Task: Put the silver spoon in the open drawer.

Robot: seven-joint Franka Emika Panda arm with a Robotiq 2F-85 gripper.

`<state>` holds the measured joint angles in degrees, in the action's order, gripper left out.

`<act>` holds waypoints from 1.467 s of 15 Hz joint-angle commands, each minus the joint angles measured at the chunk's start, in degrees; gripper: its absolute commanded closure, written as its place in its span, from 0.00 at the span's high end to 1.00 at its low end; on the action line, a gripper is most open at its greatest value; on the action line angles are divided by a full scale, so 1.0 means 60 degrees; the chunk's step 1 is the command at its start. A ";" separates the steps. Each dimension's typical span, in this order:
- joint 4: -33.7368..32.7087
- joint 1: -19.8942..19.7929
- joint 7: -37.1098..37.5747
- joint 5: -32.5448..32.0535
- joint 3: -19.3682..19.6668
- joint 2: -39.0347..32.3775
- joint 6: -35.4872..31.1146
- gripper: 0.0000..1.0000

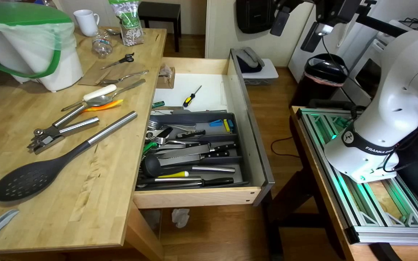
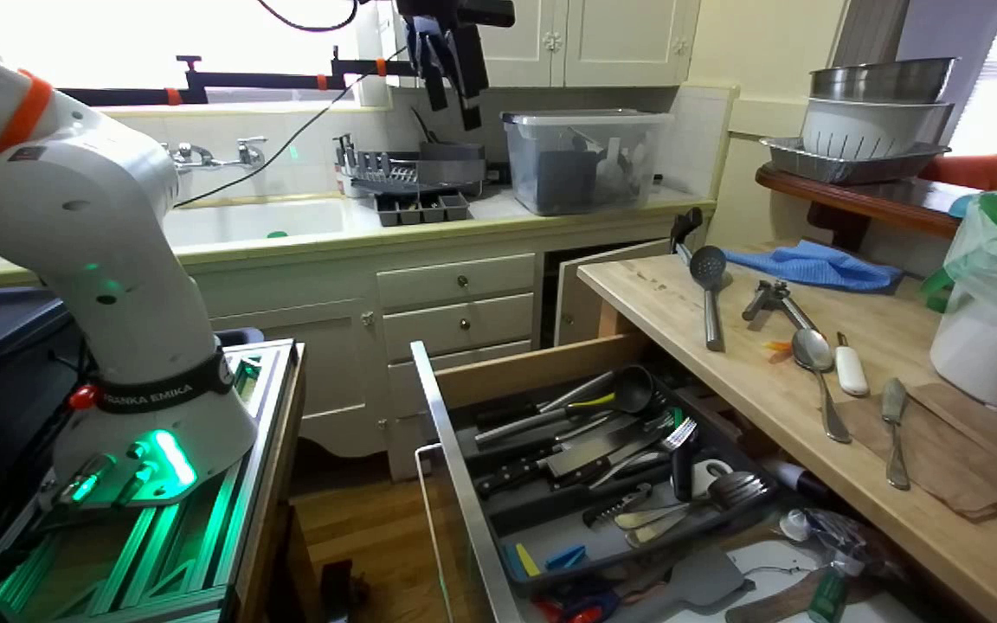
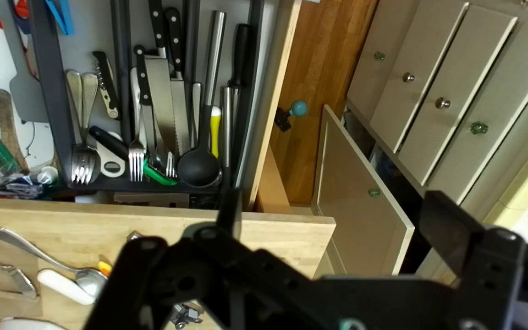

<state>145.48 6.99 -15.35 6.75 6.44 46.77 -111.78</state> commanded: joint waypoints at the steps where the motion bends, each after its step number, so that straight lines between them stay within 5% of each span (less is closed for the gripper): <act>1: 0.0107 -0.0205 -0.1897 -0.0696 0.0784 0.0096 -0.0848 1.00; 9: -0.0991 0.1677 -0.7916 -0.0788 0.5513 -0.1205 -0.1318 1.00; 10: -0.1246 0.1336 -0.8654 -0.0413 0.5434 -0.1884 -0.1455 1.00; 11: -0.0609 0.0656 -0.7872 -0.0305 0.4764 -0.0986 -0.1302 1.00; 22: -0.0709 0.0217 -0.8140 0.0002 0.4375 -0.1295 -0.1301 1.00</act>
<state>141.36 11.54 -61.93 3.95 35.24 40.53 -119.87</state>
